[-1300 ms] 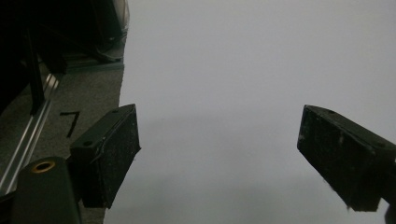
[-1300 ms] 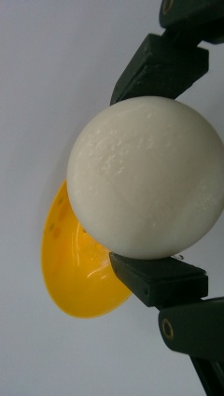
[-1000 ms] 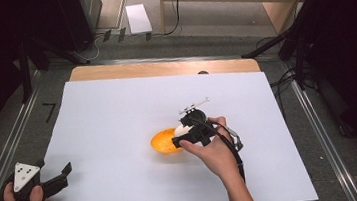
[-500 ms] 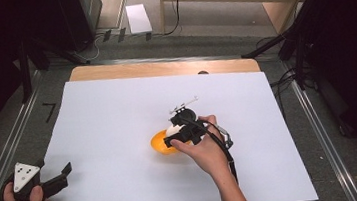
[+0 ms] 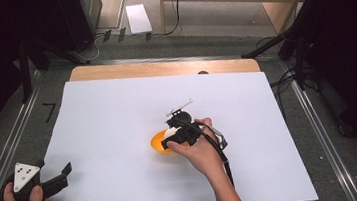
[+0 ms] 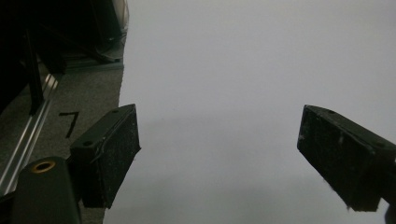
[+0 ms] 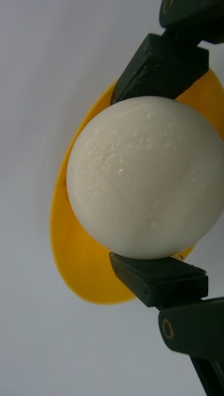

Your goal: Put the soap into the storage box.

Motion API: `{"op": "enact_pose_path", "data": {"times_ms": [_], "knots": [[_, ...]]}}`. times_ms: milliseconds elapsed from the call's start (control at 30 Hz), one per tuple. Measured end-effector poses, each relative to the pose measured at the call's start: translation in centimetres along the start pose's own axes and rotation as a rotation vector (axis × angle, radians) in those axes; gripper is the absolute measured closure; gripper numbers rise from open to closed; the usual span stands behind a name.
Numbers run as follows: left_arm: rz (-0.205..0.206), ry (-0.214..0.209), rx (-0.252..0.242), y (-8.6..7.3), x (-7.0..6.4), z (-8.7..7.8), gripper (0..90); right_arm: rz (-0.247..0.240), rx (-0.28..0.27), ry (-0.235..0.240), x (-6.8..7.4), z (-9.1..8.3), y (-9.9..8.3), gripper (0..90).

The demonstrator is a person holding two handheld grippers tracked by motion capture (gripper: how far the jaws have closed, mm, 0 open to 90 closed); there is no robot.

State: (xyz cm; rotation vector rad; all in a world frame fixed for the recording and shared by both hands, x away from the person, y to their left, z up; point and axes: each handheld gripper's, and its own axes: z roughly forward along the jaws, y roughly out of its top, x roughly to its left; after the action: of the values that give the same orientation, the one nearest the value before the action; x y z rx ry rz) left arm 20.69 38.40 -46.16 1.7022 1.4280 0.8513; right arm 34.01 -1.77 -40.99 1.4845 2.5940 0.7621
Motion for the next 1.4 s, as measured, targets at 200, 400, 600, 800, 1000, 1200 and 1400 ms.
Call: {"op": "enact_pose_path", "data": {"times_ms": [200, 400, 600, 800, 1000, 1200, 1400], "knots": [[0.001, 0.0, 0.001, 0.0, 0.0, 0.0, 13.3, 0.021, 0.009, 0.012, -0.3, 0.7, -0.2, 24.1], [0.001, 0.0, 0.0, 0.0, 0.0, 0.0, 13.3, 0.011, 0.015, -0.012, 0.1, 1.1, -0.4, 23.8], [0.0, 0.0, 0.0, 0.0, 0.0, 0.0, 13.3, 0.021, -0.015, 0.025, 0.2, 0.1, -0.4, 13.1], [0.003, 0.001, 0.001, 0.0, 0.0, 0.0, 13.3, 0.037, -0.045, 0.029, -0.6, -0.8, -0.7, 12.7], [0.004, 0.003, 0.001, 0.0, -0.1, 0.0, 13.3, 0.045, -0.092, 0.034, -1.7, -2.3, -1.3, 12.6], [0.005, 0.005, 0.002, 0.0, -0.1, 0.0, 13.3, 0.06, -0.111, 0.023, -2.9, -3.3, -1.9, 12.8], [0.005, 0.005, 0.002, 0.0, -0.1, 0.0, 13.3, 0.084, -0.119, 0.014, -4.3, -3.9, -2.6, 13.0]]}}
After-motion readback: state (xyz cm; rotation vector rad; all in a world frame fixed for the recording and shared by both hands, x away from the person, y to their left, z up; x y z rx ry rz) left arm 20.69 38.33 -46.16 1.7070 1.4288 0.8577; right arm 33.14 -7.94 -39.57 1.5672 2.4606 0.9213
